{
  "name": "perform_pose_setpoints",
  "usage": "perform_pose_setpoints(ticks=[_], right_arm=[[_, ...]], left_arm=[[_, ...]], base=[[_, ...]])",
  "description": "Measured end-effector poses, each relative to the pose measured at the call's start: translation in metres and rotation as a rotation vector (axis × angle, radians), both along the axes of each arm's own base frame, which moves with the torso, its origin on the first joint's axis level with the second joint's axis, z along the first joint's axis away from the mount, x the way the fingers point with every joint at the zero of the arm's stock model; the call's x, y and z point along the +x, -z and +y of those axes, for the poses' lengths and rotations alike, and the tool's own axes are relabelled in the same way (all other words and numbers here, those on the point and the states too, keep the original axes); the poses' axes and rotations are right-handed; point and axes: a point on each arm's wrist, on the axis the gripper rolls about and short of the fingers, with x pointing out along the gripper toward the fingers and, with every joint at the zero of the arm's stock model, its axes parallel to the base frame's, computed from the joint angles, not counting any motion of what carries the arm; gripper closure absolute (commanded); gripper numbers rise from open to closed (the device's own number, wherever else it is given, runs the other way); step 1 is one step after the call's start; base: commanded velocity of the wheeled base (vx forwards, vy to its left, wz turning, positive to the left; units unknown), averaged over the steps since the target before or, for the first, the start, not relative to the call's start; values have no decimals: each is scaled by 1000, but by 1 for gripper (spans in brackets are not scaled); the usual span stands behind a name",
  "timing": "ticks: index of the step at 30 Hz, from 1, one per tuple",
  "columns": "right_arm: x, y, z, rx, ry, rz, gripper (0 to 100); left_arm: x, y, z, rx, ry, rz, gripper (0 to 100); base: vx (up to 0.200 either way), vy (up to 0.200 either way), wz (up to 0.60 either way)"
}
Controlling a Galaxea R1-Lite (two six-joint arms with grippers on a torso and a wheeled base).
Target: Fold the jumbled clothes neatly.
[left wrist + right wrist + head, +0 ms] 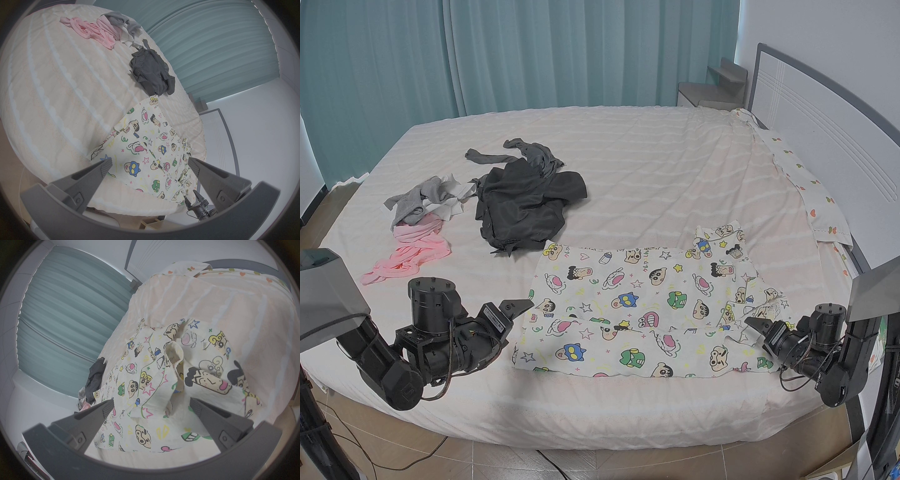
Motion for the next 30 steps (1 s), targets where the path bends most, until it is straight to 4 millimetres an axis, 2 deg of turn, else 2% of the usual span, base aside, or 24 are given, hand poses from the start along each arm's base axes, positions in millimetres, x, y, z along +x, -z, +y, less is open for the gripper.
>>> perform_pose_setpoints(ticks=[12,13,30], right_arm=[[19,14,4,5,-7,-11,0],[20,15,5,5,-8,-11,100],[19,15,10,-2,-3,-8,100]], left_arm=[[1,4,0,8,1,12,0],[1,5,0,8,1,13,0],[2,6,-1,11,-3,13,0]], base=[[0,0,0],[0,0,0],[0,0,0]])
